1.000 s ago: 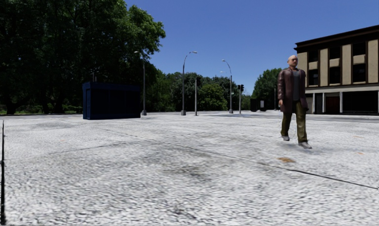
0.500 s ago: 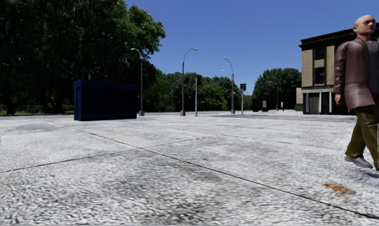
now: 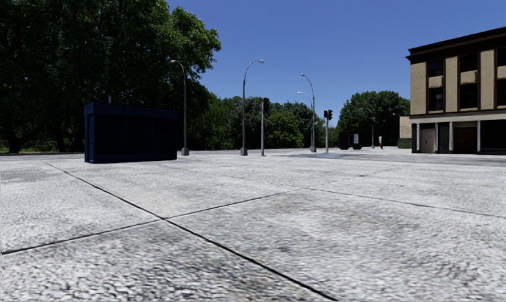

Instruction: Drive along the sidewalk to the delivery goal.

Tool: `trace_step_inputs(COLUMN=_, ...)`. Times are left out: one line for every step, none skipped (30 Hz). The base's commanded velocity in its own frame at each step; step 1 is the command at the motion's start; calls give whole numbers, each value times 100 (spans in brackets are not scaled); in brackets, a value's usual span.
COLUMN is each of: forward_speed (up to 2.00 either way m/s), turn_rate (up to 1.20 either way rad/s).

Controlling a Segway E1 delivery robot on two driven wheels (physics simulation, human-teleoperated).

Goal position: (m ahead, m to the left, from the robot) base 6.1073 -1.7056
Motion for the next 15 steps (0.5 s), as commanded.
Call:
trace_step_inputs(forward_speed=200, turn_rate=0)
trace_step_inputs(forward_speed=200, turn_rate=0)
trace_step_inputs(forward_speed=200, turn_rate=0)
trace_step_inputs(forward_speed=200, turn_rate=0)
trace_step_inputs(forward_speed=200, turn_rate=0)
trace_step_inputs(forward_speed=200, turn_rate=0)
trace_step_inputs(forward_speed=200, turn_rate=-12)
trace_step_inputs(forward_speed=200, turn_rate=-21)
trace_step_inputs(forward_speed=200, turn_rate=-21)
trace_step_inputs(forward_speed=200, turn_rate=-24)
trace_step_inputs(forward_speed=200, turn_rate=-26)
trace_step_inputs(forward_speed=200, turn_rate=-26)
trace_step_inputs(forward_speed=200, turn_rate=-32)
trace_step_inputs(forward_speed=200, turn_rate=-38)
trace_step_inputs(forward_speed=200, turn_rate=-40)
